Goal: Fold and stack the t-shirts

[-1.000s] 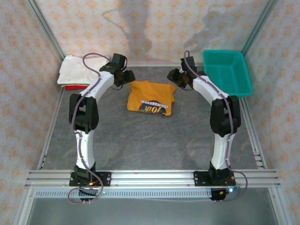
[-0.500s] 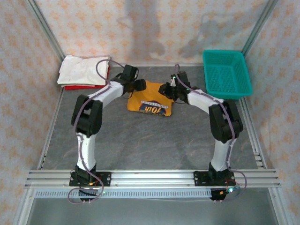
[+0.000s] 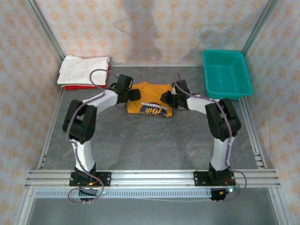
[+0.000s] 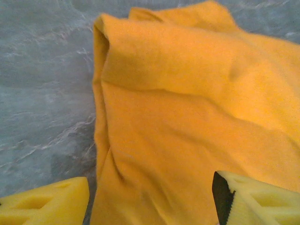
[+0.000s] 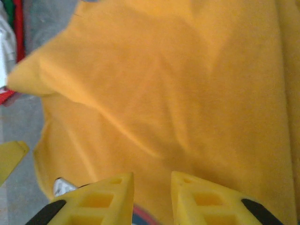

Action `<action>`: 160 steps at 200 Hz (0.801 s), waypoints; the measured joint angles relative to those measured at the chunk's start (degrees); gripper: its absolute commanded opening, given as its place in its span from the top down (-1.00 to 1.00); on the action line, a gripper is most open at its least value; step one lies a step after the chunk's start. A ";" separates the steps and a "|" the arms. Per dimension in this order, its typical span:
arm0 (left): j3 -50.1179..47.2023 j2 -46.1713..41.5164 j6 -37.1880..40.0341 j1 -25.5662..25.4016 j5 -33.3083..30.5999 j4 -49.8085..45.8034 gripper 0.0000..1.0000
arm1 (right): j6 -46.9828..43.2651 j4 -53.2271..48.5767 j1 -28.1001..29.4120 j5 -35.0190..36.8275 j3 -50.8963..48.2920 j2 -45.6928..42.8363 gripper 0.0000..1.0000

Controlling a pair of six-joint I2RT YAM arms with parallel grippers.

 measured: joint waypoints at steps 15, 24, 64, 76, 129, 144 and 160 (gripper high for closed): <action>-2.27 -4.04 -0.57 -0.52 -0.35 1.09 -0.38 | -0.63 -0.22 0.55 0.02 0.02 -2.91 0.41; -3.50 -5.53 -0.96 -0.90 -0.63 2.36 -0.36 | -0.94 -0.11 1.03 0.04 0.09 -4.13 0.41; -6.73 -0.59 -2.25 -1.18 -0.83 5.35 -0.02 | -1.05 -0.24 2.19 0.70 0.13 -2.60 0.37; -6.97 2.36 -2.73 -1.09 -0.76 5.09 0.02 | -1.05 -0.46 2.19 1.03 0.24 -1.07 0.37; -6.32 2.86 -4.09 -0.70 -1.55 3.41 -0.06 | -2.29 -5.16 2.19 5.25 1.11 1.60 0.16; -6.32 2.12 -4.42 0.09 -0.74 2.71 -0.18 | -2.60 -5.97 2.08 7.41 1.20 0.94 0.11; -5.70 1.31 -4.57 1.25 -0.59 0.98 -0.30 | -2.73 -7.28 1.70 9.33 2.08 0.52 0.08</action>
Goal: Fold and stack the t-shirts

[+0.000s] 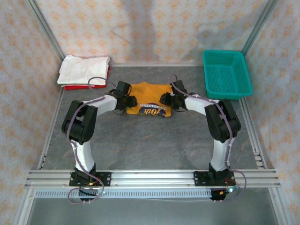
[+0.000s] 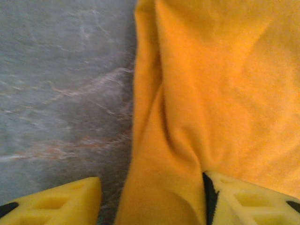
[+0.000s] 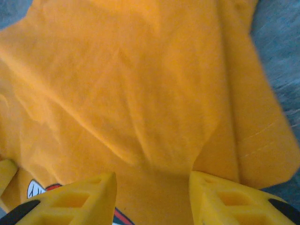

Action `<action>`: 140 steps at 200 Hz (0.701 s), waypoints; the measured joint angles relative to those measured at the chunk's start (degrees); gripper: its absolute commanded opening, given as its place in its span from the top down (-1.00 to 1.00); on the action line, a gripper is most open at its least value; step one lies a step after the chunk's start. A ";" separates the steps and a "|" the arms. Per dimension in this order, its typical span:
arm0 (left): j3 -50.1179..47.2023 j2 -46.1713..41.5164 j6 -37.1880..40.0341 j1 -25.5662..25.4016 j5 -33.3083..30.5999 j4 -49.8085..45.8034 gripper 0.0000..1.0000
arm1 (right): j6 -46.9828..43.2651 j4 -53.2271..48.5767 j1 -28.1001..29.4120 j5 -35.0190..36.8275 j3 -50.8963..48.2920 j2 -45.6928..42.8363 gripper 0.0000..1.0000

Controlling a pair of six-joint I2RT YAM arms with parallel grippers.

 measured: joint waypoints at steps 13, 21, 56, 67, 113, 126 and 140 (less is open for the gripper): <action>2.14 -0.04 0.35 1.11 0.55 -2.12 -0.44 | 0.00 -0.59 -0.68 1.20 1.11 -0.07 0.06; 4.37 0.50 0.74 1.68 1.18 -3.80 -0.48 | 0.02 -0.96 -1.16 1.97 1.90 -0.09 0.05; 16.22 7.32 2.43 2.67 3.45 -6.60 -0.58 | 0.66 -1.27 -2.16 3.13 3.91 -0.09 0.04; 18.05 9.68 2.60 2.51 4.39 -6.95 -0.58 | 0.94 -1.27 -2.16 3.17 3.98 -0.09 0.03; 22.86 14.86 3.45 0.94 4.61 -10.36 -0.54 | 1.49 -1.62 -2.23 3.19 3.98 -0.09 0.02; 22.93 15.50 3.91 -0.04 3.04 -10.60 -0.32 | 1.53 -1.62 -2.32 3.19 3.98 -0.09 0.02; 22.91 15.47 3.98 -0.24 2.51 -10.73 -0.01 | 1.64 -1.62 -2.49 3.19 3.96 -0.09 0.01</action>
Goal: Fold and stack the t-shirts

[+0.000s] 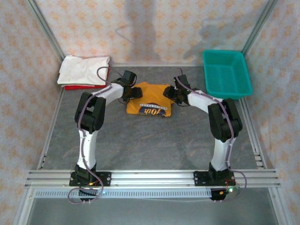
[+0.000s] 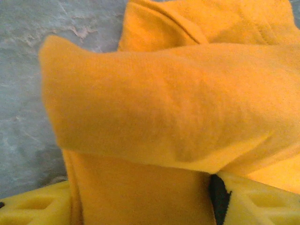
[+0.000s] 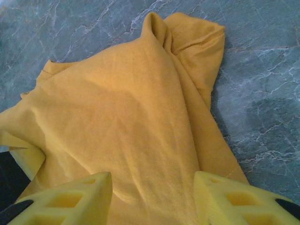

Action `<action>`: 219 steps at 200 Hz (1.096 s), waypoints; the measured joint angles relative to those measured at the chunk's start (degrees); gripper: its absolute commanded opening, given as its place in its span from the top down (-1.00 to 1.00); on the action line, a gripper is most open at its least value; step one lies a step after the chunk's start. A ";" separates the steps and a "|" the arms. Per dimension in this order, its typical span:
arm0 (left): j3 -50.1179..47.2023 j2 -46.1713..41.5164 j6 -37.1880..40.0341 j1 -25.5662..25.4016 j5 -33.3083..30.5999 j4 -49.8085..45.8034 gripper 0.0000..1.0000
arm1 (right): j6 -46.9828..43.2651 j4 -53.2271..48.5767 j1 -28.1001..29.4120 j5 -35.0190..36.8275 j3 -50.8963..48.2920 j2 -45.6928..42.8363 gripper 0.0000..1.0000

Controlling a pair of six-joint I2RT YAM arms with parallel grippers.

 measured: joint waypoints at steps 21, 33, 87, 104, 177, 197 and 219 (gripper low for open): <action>-0.33 0.13 -0.15 -0.46 -0.98 0.04 0.51 | 0.13 0.02 -0.39 -0.02 0.00 -0.02 0.01; -0.83 0.09 -0.17 -0.76 -1.16 0.37 0.64 | 0.17 0.04 -0.76 -0.04 -0.09 -0.07 0.01; -7.69 -4.37 -0.07 1.03 -1.66 3.17 1.00 | 0.31 0.02 -2.91 -0.11 -2.21 -3.30 0.00; -8.63 -5.81 1.62 3.15 -2.78 1.29 1.00 | 0.28 0.17 -3.37 -1.03 -2.21 -3.89 0.00; 4.07 -6.25 13.79 6.45 -11.56 -7.23 1.00 | -0.24 6.67 -3.41 -10.51 -3.58 -3.93 -0.13; 9.62 -6.23 16.28 6.27 -13.11 -8.35 1.00 | -0.76 7.56 -3.41 -12.44 -3.56 -3.93 -0.22; 15.26 -6.21 19.41 6.16 -15.06 -9.97 1.00 | -1.22 8.02 -3.43 -14.60 -3.56 -3.93 -0.27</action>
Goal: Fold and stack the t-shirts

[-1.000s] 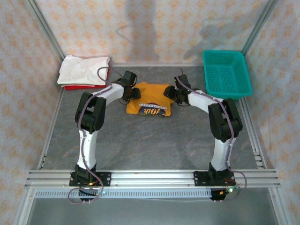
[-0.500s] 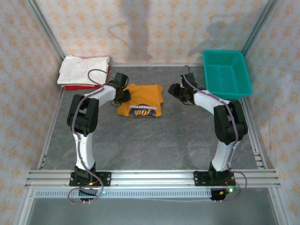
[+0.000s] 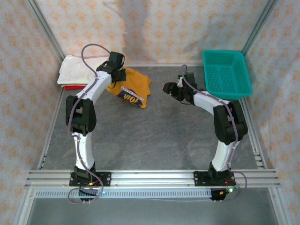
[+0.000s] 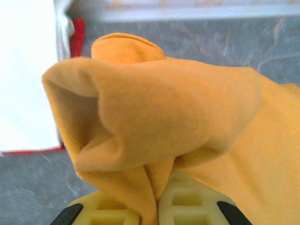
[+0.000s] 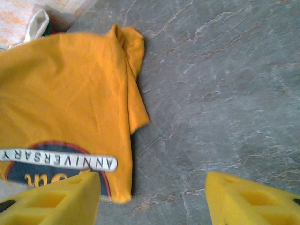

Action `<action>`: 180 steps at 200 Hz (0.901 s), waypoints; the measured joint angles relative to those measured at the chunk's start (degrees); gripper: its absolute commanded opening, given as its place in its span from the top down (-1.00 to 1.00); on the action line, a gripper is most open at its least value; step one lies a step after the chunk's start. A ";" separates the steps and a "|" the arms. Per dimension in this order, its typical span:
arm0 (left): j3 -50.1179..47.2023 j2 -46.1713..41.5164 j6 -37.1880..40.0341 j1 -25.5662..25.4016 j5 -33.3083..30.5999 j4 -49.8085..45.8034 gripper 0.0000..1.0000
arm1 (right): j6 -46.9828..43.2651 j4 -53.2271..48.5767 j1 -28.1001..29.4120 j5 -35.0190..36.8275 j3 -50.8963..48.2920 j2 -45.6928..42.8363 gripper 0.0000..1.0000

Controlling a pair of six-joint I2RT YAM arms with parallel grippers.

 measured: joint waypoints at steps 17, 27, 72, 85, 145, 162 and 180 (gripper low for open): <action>4.17 0.50 2.36 0.28 -0.35 -0.81 1.00 | 0.07 0.90 0.00 -1.70 0.00 0.00 -0.28; 7.08 1.33 3.93 0.70 -0.22 -1.18 1.00 | 0.44 1.60 0.00 -2.69 -0.02 0.00 -0.28; 23.47 9.51 8.35 5.57 6.12 -5.73 1.00 | 2.34 2.25 -0.76 -4.46 -0.17 0.00 -0.29; 28.81 12.44 9.25 7.37 7.98 -7.76 1.00 | 2.78 2.45 -1.44 -4.57 -1.03 -0.09 -0.41; 41.79 17.09 10.29 12.15 16.98 -12.92 1.00 | 1.42 4.87 -2.45 -9.57 -8.26 -4.55 -0.90; 44.65 17.09 10.25 12.90 18.93 -12.96 1.00 | 0.66 4.94 -2.45 -10.78 -8.57 -6.99 -0.98; 46.45 17.09 9.97 14.21 21.24 -12.50 1.00 | -0.52 4.57 -2.45 -10.99 -8.57 -9.22 -0.99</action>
